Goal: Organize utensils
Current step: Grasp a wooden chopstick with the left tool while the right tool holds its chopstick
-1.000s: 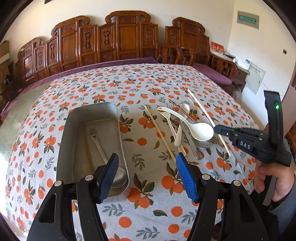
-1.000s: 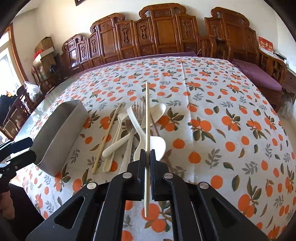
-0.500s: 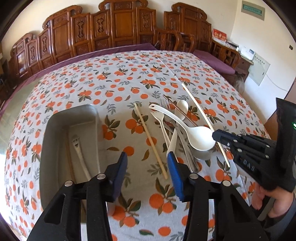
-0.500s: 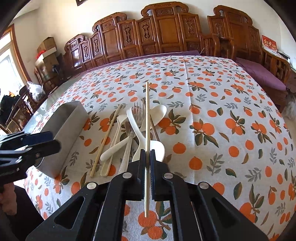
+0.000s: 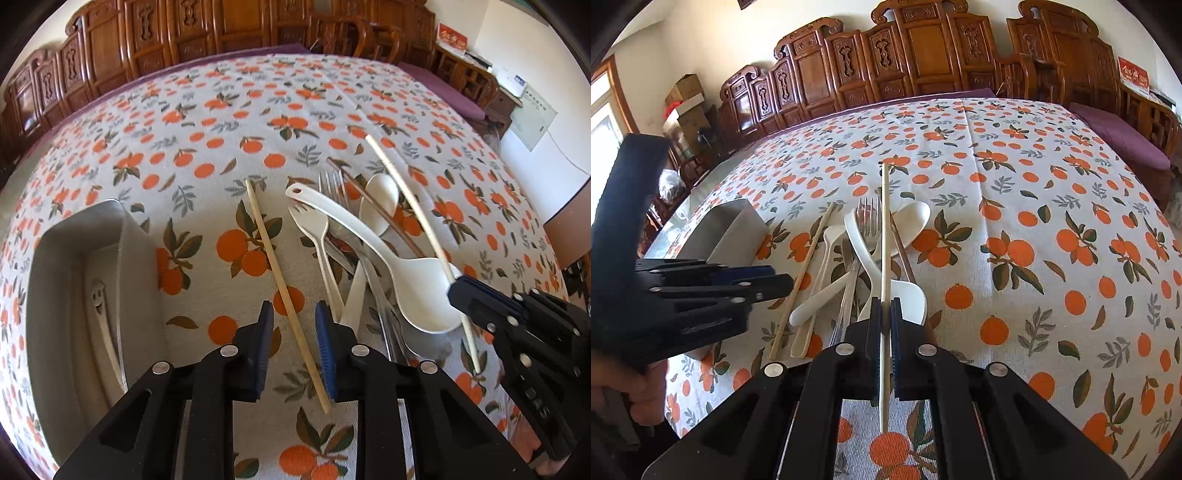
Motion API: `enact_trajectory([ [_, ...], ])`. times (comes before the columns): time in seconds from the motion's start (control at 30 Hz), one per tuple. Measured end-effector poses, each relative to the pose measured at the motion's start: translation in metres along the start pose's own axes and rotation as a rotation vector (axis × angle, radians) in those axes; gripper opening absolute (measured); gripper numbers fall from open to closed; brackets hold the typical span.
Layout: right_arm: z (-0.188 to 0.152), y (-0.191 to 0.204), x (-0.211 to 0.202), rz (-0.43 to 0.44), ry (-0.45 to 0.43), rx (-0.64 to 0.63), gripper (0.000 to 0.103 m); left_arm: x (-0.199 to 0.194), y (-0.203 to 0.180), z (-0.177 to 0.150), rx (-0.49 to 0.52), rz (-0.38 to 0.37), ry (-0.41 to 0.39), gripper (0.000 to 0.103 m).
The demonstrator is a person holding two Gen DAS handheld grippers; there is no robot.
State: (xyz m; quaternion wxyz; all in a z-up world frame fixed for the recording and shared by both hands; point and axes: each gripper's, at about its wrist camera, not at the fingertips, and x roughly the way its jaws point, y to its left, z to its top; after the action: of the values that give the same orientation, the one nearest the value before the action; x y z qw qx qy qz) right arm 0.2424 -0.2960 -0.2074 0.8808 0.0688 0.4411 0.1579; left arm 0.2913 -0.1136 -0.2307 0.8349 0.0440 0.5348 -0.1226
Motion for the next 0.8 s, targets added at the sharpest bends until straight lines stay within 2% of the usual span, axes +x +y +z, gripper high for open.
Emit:
enact_trajectory([
  [0.07, 0.000, -0.001, 0.001, 0.001, 0.005, 0.004, 0.006, 0.006, 0.000, 0.002, -0.003, 0.008, 0.017, 0.017],
  [0.2, -0.002, 0.001, 0.002, 0.003, 0.011, -0.002, 0.006, 0.018, 0.003, 0.004, -0.026, 0.011, 0.056, 0.015],
  [0.3, -0.003, 0.001, 0.004, 0.017, 0.020, 0.007, 0.006, 0.019, 0.003, 0.004, -0.027, 0.016, 0.055, 0.013],
  [0.33, -0.005, 0.003, 0.004, 0.021, 0.024, 0.004, 0.006, 0.019, 0.004, 0.005, -0.029, 0.016, 0.058, 0.006],
  [0.37, -0.005, 0.004, 0.004, 0.019, 0.024, -0.002, 0.006, 0.019, 0.004, 0.005, -0.032, 0.012, 0.061, 0.006],
  [0.57, -0.011, 0.011, 0.004, 0.016, 0.035, -0.022, 0.006, 0.013, 0.007, -0.002, -0.050, -0.009, 0.081, 0.004],
  [0.8, -0.011, 0.012, -0.009, 0.015, 0.021, -0.019, 0.006, -0.018, 0.017, -0.014, -0.054, -0.008, 0.045, 0.004],
])
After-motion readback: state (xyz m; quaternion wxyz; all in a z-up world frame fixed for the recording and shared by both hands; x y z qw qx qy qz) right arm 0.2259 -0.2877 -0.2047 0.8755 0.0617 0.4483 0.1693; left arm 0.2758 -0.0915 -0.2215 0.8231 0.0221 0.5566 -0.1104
